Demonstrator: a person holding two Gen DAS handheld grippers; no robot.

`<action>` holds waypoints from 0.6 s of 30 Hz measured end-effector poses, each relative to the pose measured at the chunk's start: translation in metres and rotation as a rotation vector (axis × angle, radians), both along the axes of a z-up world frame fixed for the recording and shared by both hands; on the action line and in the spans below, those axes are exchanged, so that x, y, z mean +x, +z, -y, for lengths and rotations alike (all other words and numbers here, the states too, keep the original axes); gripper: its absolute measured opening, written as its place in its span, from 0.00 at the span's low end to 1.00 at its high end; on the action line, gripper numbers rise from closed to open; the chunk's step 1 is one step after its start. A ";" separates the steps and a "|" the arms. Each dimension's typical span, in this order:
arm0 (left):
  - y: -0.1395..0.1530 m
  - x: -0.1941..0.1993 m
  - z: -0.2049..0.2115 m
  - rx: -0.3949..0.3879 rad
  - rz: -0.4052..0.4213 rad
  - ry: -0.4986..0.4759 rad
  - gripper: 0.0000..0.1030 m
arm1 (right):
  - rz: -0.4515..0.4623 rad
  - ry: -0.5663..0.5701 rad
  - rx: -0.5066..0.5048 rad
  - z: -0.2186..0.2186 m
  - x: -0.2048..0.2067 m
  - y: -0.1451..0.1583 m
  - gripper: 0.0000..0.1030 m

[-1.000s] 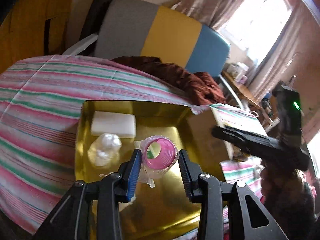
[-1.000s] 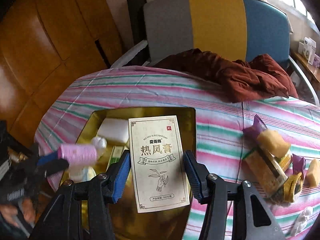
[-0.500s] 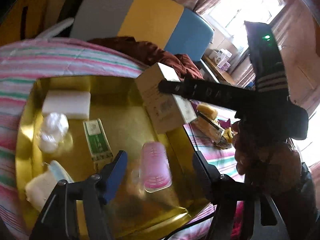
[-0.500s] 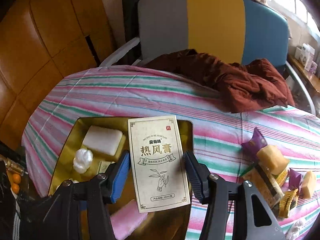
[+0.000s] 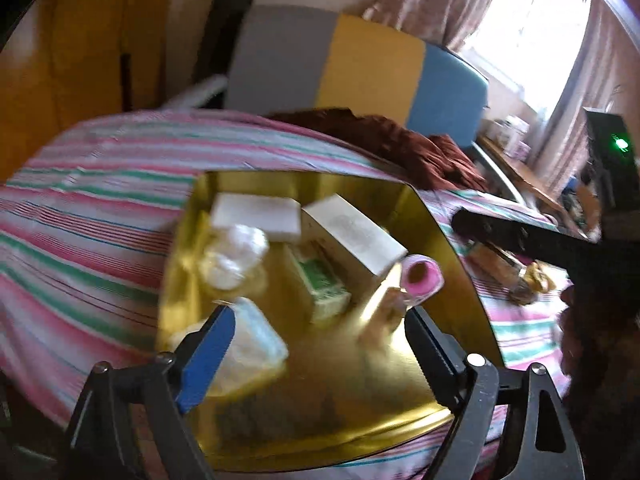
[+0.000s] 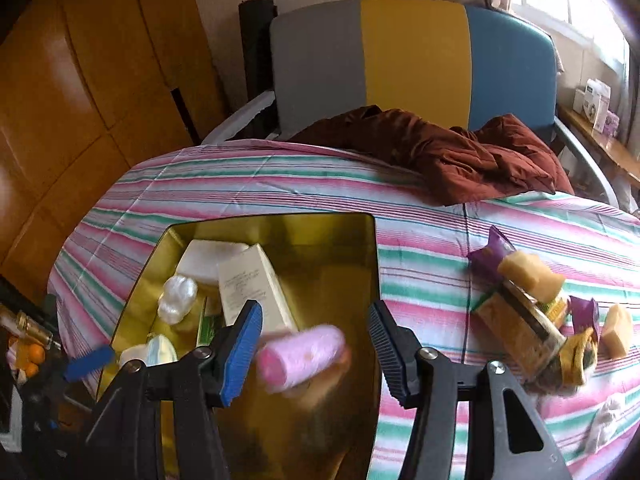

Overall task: Organize objects
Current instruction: 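Lower the pink hair roller into the tray and open the left gripper, then move both grippers back toward the remaining items on the sheet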

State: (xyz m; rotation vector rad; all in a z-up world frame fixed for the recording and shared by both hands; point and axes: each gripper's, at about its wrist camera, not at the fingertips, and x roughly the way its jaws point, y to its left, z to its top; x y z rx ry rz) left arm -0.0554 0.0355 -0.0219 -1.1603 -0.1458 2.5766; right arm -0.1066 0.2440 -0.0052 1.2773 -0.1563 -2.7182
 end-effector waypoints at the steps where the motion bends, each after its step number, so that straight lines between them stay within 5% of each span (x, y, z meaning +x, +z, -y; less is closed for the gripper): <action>1: 0.002 0.002 0.001 -0.015 -0.016 0.014 0.87 | -0.008 0.002 0.005 0.002 0.005 0.001 0.55; 18: 0.010 0.034 -0.001 -0.123 -0.118 0.086 0.94 | -0.152 0.029 0.049 0.029 0.074 0.009 0.61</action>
